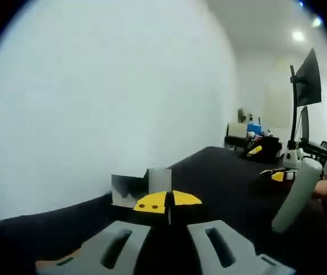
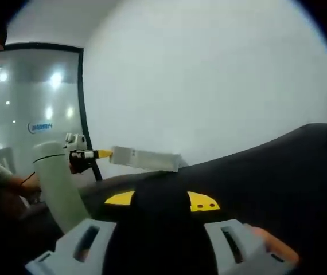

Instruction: Assemble the cup parts correctly, then place the assembled cup into the box.

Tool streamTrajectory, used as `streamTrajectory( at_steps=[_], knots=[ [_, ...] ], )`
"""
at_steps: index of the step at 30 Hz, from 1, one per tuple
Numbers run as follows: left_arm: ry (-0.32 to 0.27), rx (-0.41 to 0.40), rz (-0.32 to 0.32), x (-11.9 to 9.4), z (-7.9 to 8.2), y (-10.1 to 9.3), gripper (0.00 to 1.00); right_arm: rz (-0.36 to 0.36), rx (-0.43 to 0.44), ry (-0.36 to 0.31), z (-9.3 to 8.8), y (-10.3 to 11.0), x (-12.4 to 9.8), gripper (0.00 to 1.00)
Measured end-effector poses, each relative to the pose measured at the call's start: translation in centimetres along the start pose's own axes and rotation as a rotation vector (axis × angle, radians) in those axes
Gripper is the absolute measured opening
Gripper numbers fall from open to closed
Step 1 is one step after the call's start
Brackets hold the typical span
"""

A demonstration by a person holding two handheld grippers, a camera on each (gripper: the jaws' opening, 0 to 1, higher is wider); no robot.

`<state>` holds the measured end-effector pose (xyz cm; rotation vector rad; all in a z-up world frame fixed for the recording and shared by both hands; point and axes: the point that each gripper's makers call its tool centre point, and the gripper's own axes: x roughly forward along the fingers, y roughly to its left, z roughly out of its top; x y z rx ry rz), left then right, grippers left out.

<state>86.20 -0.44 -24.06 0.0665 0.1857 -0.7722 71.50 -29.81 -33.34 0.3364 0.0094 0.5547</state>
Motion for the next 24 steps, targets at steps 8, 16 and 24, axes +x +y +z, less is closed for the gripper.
streamTrajectory(
  at_steps=[8,16,24],
  knots=[
    [-0.040,0.004,0.018,-2.6,5.9,-3.0,0.00,-0.006,0.041,-0.056,1.3,-0.3,-0.6,0.31],
    [-0.011,0.041,0.013,-4.1,7.9,-6.4,0.00,-0.015,0.072,-0.084,1.7,-0.5,-1.0,0.31],
    [-0.042,-0.023,0.012,-6.3,10.5,-8.0,0.00,0.053,0.050,-0.182,4.7,1.5,-1.5,0.33]
  ],
)
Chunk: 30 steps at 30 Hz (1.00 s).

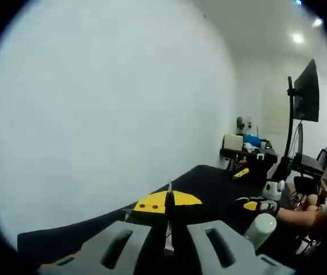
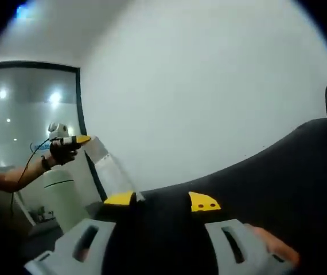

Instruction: Assemble the cup parts correctly, then place the assembled cup into the box.

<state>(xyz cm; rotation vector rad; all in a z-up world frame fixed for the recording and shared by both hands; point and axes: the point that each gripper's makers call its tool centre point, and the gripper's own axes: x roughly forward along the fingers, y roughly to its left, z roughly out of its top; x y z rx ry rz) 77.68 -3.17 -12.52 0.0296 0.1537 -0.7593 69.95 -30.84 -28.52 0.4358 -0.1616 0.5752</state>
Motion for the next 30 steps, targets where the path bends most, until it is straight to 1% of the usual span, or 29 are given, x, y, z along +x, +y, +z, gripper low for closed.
streamTrajectory(
  at_steps=[1,2,3,4,5,6,7,8,9,11,12,13,14,15,16,17,18,19,20,22,23,24,27,28,29,30],
  knots=[
    [0.005,0.003,0.008,0.0,0.1,0.3,0.00,0.035,-0.050,-0.011,0.7,1.0,0.0,0.33],
    [0.010,0.007,0.011,-0.2,0.1,0.3,0.00,0.049,-0.085,-0.013,1.4,2.0,-0.2,0.34],
    [0.011,0.003,0.009,-0.4,0.0,0.0,0.00,0.038,-0.127,-0.034,2.7,2.6,-0.1,0.34],
    [0.014,-0.003,0.006,-0.6,0.0,-0.4,0.00,0.057,-0.137,-0.057,4.3,3.2,0.4,0.34],
    [0.014,0.001,0.007,-0.8,0.0,-1.0,0.00,0.098,-0.127,-0.058,5.4,4.6,1.2,0.36],
    [0.018,0.014,0.010,-1.0,0.2,-1.2,0.00,0.121,-0.116,-0.039,6.5,5.7,2.4,0.41],
    [0.014,0.014,0.012,-1.1,0.6,-1.2,0.00,0.160,-0.149,-0.010,7.3,7.4,3.7,0.49],
    [0.011,0.013,0.013,-1.2,1.1,-1.3,0.00,0.185,-0.200,0.073,7.8,9.2,5.6,0.54],
    [0.008,0.018,0.015,-1.2,1.8,-1.3,0.00,0.189,-0.235,0.108,8.0,10.1,6.5,0.57],
    [0.004,0.032,0.018,-1.1,3.0,-1.6,0.00,0.206,-0.365,0.187,8.5,12.7,9.2,0.58],
    [0.002,0.045,0.027,-1.1,4.0,-1.7,0.00,0.223,-0.405,0.214,8.7,13.9,10.5,0.61],
    [-0.003,0.046,0.023,-1.0,4.8,-2.0,0.00,0.254,-0.432,0.238,8.8,15.4,11.5,0.63],
    [-0.009,0.051,0.019,-1.0,5.7,-2.3,0.00,0.260,-0.433,0.264,8.7,16.5,12.5,0.64],
    [-0.015,0.062,0.021,-1.0,6.5,-2.9,0.00,0.255,-0.455,0.276,8.7,17.2,13.4,0.65],
    [-0.020,0.067,0.016,-1.1,7.3,-3.4,0.00,0.248,-0.487,0.285,8.9,17.4,14.3,0.65],
    [-0.028,0.072,0.009,-1.1,8.1,-3.9,0.00,0.225,-0.523,0.315,8.5,17.7,15.2,0.65],
    [-0.034,0.072,0.009,-1.2,8.9,-4.3,0.00,0.221,-0.551,0.328,8.3,17.9,15.7,0.66],
    [-0.042,0.071,0.004,-1.2,9.6,-4.9,0.00,0.214,-0.559,0.342,8.1,18.2,16.3,0.66],
    [-0.048,0.076,-0.007,-1.3,10.3,-5.5,0.00,0.207,-0.571,0.342,8.1,18.4,16.8,0.67],
    [-0.065,0.084,-0.014,-1.4,11.3,-6.3,0.00,0.189,-0.578,0.334,8.0,19.0,17.5,0.68],
    [-0.075,0.074,-0.029,-1.5,12.0,-6.9,0.00,0.176,-0.587,0.332,8.0,19.0,17.8,0.68],
    [-0.086,0.080,-0.035,-1.6,12.5,-7.5,0.00,0.162,-0.606,0.313,8.3,19.2,18.1,0.67],
    [-0.108,0.074,-0.055,-1.6,13.7,-8.5,0.00,0.091,-0.690,0.284,8.8,18.7,18.7,0.67],
    [-0.113,0.071,-0.062,-1.7,14.0,-8.9,0.00,0.049,-0.733,0.249,9.5,18.4,19.0,0.67],
    [-0.117,0.070,-0.069,-1.7,14.3,-9.2,0.00,0.029,-0.761,0.237,9.5,18.3,18.7,0.66],
    [-0.120,0.080,-0.078,-1.8,14.5,-9.7,0.00,0.021,-0.770,0.235,9.5,18.2,18.7,0.66]
  ],
)
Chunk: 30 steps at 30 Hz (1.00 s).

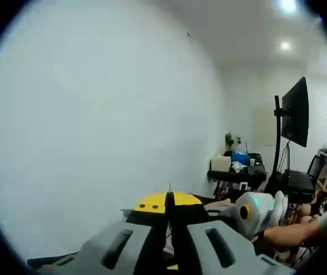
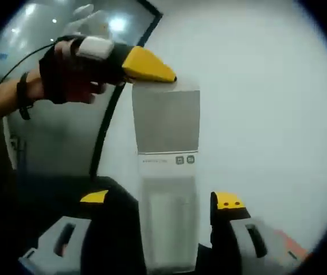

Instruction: Assemble the cup parts correctly, then place the assembled cup into the box.

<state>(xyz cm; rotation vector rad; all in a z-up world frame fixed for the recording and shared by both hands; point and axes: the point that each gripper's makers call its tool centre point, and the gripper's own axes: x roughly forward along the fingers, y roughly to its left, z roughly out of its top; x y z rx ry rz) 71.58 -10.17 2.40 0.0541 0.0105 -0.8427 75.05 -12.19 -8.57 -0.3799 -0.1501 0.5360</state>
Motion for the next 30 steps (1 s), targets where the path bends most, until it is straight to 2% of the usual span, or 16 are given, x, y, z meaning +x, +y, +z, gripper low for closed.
streamTrajectory(
  at_steps=[1,6,10,12,13,16,17,18,19,20,23,25,26,27,30],
  knots=[
    [-0.001,0.002,0.001,-0.2,-0.2,-1.0,0.00,0.009,0.012,0.002,-0.1,0.1,0.1,0.66],
    [-0.001,0.018,-0.014,-0.4,0.5,-2.4,0.00,-0.003,0.021,0.026,-0.6,-0.8,0.6,0.65],
    [-0.002,0.028,-0.024,-0.5,0.8,-3.0,0.00,-0.006,0.031,0.057,-1.4,-1.2,0.6,0.55],
    [0.006,0.029,-0.029,-0.6,0.6,-3.2,0.00,-0.005,0.034,0.057,-1.4,-1.2,0.6,0.55],
    [0.009,0.030,-0.030,-0.5,0.5,-3.2,0.00,0.024,0.050,0.056,-1.4,-0.8,0.5,0.55],
    [0.005,0.024,-0.039,-0.5,0.4,-3.4,0.00,0.014,0.041,0.042,-0.9,-1.1,0.2,0.54],
    [0.002,0.019,-0.045,-0.2,2.6,-2.7,0.00,0.014,0.037,0.040,-0.8,-1.3,0.1,0.54],
    [-0.002,0.015,-0.050,-0.1,2.9,-2.6,0.00,0.016,0.037,0.038,-0.7,-1.2,-0.2,0.54],
    [-0.004,0.008,-0.059,-0.2,2.0,-3.1,0.00,0.011,0.032,0.036,-0.5,-1.3,-0.3,0.54],
    [-0.010,-0.002,-0.067,-0.2,2.0,-3.2,0.00,0.008,0.030,0.032,-0.3,-1.5,-0.4,0.54],
    [-0.070,-0.021,-0.072,-0.1,2.8,-3.0,0.01,0.026,0.062,-0.001,0.6,-1.5,-0.6,0.54],
    [-0.110,-0.018,-0.081,-0.2,3.5,-2.8,0.14,0.041,0.092,-0.026,0.8,-1.3,-1.1,0.54],
    [-0.135,-0.028,-0.112,-0.3,3.9,-3.0,0.27,0.050,0.110,-0.040,1.1,-1.4,-1.2,0.54],
    [-0.151,-0.034,-0.132,-0.5,4.1,-3.1,0.36,0.062,0.139,-0.046,1.2,-1.4,-1.3,0.54],
    [-0.192,-0.002,-0.133,-1.4,6.3,-3.4,0.54,0.112,0.236,-0.075,1.6,-1.5,-1.8,0.54]
  ],
)
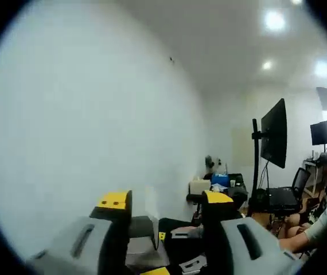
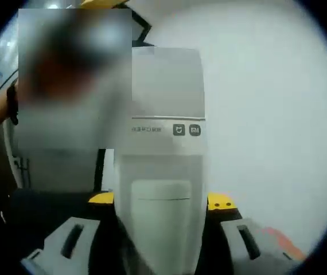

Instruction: Assemble the cup parts correctly, then place the assembled cup into the box.

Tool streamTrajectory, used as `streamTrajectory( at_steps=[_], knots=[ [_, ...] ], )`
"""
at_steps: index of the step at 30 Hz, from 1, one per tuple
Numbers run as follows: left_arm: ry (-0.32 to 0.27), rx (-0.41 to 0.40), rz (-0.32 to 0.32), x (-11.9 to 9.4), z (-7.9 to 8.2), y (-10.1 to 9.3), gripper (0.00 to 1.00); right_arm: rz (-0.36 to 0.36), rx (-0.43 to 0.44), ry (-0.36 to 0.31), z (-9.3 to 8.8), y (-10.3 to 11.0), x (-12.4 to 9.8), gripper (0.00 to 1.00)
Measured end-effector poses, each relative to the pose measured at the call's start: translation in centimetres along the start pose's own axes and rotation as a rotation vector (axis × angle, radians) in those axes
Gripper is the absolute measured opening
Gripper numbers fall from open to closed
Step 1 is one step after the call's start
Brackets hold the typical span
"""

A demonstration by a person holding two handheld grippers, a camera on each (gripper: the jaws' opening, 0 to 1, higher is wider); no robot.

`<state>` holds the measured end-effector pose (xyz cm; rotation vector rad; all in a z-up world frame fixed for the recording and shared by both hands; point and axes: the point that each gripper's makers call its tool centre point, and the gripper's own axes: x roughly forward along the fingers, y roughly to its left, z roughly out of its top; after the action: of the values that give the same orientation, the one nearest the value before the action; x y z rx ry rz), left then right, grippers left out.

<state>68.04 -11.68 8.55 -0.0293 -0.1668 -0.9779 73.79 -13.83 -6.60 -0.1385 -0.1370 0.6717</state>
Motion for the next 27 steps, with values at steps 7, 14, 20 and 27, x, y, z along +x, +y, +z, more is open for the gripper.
streamTrajectory(
  at_steps=[7,14,20,27],
  knots=[
    [-0.068,-0.042,-0.014,-3.9,0.9,0.0,0.69,0.246,0.212,-0.125,2.1,1.5,-2.4,0.54],
    [-0.005,-0.114,-0.175,-6.1,-1.7,-2.0,0.74,0.560,0.269,-0.211,4.7,6.5,-6.7,0.54],
    [0.094,-0.128,-0.281,-6.2,-4.4,-4.7,0.87,0.699,0.339,-0.241,6.1,9.1,-8.7,0.54],
    [0.132,-0.163,-0.314,-6.1,-6.3,-6.5,0.85,0.836,0.358,-0.200,5.8,12.3,-9.8,0.54]
  ],
)
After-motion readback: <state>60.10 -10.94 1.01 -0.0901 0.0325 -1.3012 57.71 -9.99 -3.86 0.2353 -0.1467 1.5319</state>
